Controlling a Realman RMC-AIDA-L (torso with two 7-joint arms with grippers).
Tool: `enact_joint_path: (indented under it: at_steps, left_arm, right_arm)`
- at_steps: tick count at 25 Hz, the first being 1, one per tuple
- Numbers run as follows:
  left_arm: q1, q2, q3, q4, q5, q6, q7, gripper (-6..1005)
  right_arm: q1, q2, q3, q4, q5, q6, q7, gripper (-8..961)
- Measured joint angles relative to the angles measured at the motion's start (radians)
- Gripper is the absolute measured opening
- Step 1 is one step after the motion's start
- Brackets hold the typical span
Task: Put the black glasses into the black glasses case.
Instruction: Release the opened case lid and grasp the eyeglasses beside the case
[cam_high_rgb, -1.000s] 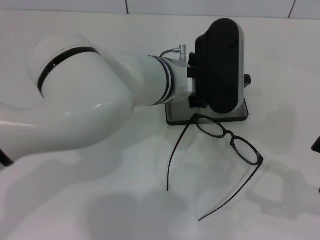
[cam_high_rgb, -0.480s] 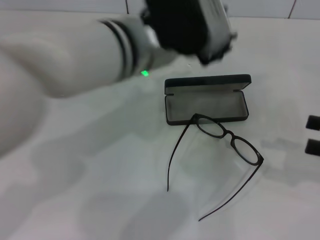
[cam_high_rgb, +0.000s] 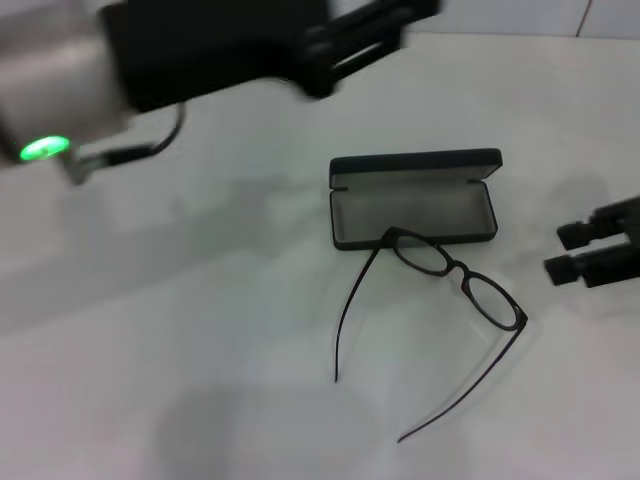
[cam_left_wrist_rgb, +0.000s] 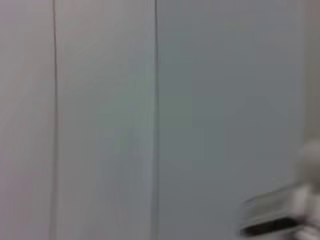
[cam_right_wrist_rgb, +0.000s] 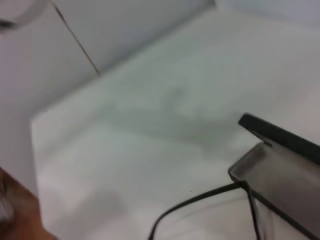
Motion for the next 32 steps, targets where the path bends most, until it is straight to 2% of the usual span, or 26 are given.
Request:
enact_joint_path:
  at_steps: [3, 6, 9, 12, 18, 21, 22, 29, 32]
  left_arm:
    - [-0.046, 0.001, -0.138, -0.212, -0.131, 0.234, 0.078, 408]
    - [-0.102, 0.004, -0.257, -0.432, -0.125, 0.415, 0.163, 381]
    - [-0.134, 0.008, -0.357, -0.616, -0.107, 0.551, 0.254, 350]
    - [-0.136, 0.014, -0.398, -0.737, -0.094, 0.616, 0.331, 319]
    - [-0.112, 0.02, -0.404, -0.849, -0.055, 0.63, 0.41, 321]
    - [-0.108, 0.021, -0.405, -0.896, -0.05, 0.632, 0.434, 321]
    - [-0.108, 0.021, -0.406, -0.905, -0.049, 0.633, 0.438, 321]
    - [-0.134, 0.017, -0.406, -0.94, -0.043, 0.631, 0.452, 321]
    - [-0.14, 0.014, -0.404, -0.941, -0.041, 0.631, 0.454, 321]
  right_arm:
    - [0.091, 0.008, -0.048, 0.008, -0.098, 0.015, 0.083, 587]
    - [0.164, 0.009, -0.119, 0.028, -0.174, 0.053, 0.158, 569]
    - [0.245, 0.009, -0.176, 0.087, -0.231, 0.092, 0.219, 565]
    - [0.309, 0.014, -0.202, 0.16, -0.268, 0.117, 0.245, 561]
    - [0.403, 0.021, -0.267, 0.313, -0.333, 0.208, 0.272, 553]
    - [0.425, 0.022, -0.293, 0.355, -0.338, 0.238, 0.279, 549]
    - [0.441, 0.022, -0.329, 0.389, -0.336, 0.275, 0.282, 547]
    - [0.461, 0.025, -0.462, 0.458, -0.3, 0.372, 0.291, 538]
    - [0.473, 0.025, -0.504, 0.486, -0.282, 0.404, 0.299, 504]
